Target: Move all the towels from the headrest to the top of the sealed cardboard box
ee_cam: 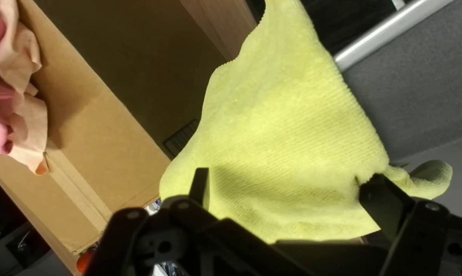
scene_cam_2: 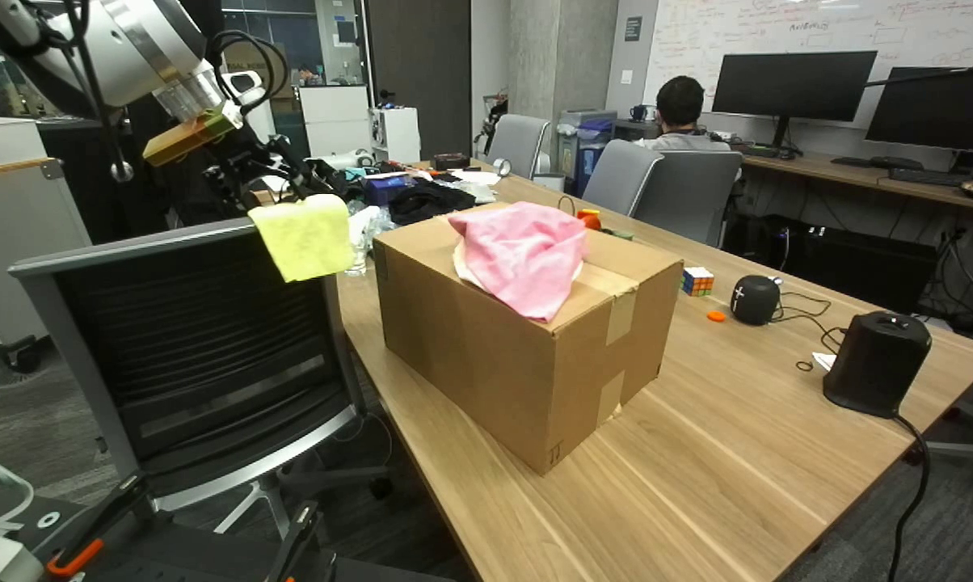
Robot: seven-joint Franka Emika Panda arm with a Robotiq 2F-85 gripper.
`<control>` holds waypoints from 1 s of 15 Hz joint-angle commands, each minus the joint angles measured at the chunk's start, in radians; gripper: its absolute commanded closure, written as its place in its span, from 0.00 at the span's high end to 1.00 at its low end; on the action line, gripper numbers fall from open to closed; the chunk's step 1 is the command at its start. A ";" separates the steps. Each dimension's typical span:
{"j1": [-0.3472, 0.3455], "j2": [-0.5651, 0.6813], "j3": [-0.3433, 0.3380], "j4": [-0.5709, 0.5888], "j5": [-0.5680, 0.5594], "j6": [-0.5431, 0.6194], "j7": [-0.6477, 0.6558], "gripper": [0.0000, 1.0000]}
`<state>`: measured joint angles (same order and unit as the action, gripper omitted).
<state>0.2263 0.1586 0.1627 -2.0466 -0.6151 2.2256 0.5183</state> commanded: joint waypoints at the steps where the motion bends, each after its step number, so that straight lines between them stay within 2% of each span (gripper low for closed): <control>1: 0.010 0.016 -0.017 0.023 -0.014 -0.012 0.018 0.79; 3: 0.010 0.015 -0.017 0.022 -0.011 -0.012 0.017 0.68; 9: 0.011 0.007 -0.018 0.024 -0.010 -0.011 0.019 0.20; 11: 0.011 -0.002 -0.018 0.019 -0.012 -0.008 0.017 0.08; 14: 0.014 -0.037 -0.016 0.003 -0.017 -0.007 0.011 0.03; 15: 0.015 -0.055 -0.013 -0.003 -0.015 -0.006 0.006 0.07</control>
<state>0.2304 0.1505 0.1531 -2.0314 -0.6151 2.2254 0.5281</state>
